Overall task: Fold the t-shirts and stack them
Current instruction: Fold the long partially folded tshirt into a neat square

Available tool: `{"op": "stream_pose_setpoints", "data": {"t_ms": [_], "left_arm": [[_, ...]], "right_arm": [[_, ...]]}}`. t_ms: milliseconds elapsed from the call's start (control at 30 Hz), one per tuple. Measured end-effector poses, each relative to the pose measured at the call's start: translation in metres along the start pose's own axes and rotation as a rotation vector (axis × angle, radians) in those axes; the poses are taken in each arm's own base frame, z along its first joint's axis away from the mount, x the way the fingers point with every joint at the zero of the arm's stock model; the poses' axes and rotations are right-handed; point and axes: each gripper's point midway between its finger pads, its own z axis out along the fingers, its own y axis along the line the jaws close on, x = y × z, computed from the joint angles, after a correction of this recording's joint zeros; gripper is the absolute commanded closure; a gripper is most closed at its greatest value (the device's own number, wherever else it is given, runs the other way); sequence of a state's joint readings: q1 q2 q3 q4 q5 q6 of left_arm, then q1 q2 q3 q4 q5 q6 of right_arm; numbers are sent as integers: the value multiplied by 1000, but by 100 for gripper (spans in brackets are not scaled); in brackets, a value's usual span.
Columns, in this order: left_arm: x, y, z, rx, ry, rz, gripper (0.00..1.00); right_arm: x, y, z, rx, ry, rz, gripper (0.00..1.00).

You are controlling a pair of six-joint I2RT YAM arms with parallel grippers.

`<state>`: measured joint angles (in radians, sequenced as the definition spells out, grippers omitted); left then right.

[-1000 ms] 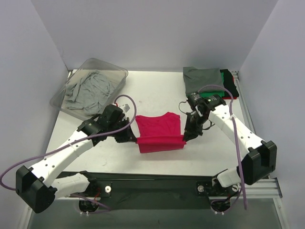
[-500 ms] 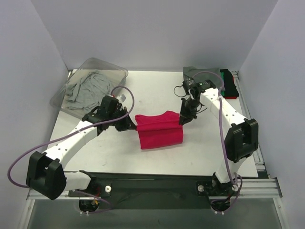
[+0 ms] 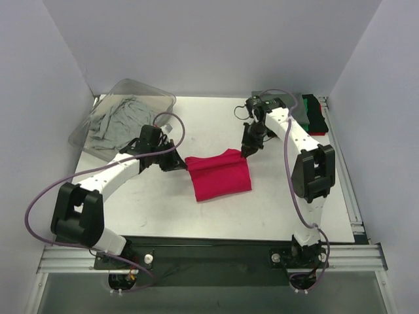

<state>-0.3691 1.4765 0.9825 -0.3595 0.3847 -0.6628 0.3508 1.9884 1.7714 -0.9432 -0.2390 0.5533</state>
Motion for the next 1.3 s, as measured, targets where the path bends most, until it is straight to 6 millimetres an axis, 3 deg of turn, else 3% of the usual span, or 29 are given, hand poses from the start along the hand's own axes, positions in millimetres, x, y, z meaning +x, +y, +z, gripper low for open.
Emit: {"op": "stream_pose_setpoints", "data": {"t_ms": [267, 600, 633, 667, 700, 767, 800, 900, 1067, 1133, 1300], "left_arm": [[-14, 20, 23, 5, 29, -34, 100], [-44, 30, 46, 1, 31, -24, 100], [-47, 31, 49, 0, 31, -23, 98], [-50, 31, 51, -2, 31, -22, 69], [-53, 32, 53, -3, 29, -16, 56], [-61, 36, 57, -16, 15, -14, 35], [-65, 37, 57, -24, 6, -17, 32], [-76, 39, 55, -36, -22, -23, 28], [-87, 30, 53, -20, -50, -1, 28], [-86, 29, 53, -17, -44, 7, 28], [-64, 35, 59, -25, -4, 12, 28]], "right_arm": [[-18, 7, 18, -2, 8, -3, 100], [-38, 10, 34, 0, 5, 2, 100], [-41, 11, 35, 0, 3, 2, 99], [-44, 12, 37, -1, 0, 2, 93], [-48, 13, 39, -4, -4, 1, 73], [-57, 16, 42, -7, -16, -1, 54], [-63, 17, 42, -12, -22, -6, 45], [-82, 22, 40, -37, -68, -11, 37], [-93, 19, 30, -54, -108, -21, 35], [-91, 14, 30, -54, -112, -28, 35], [-60, -10, 35, -61, -49, -38, 33]]}}
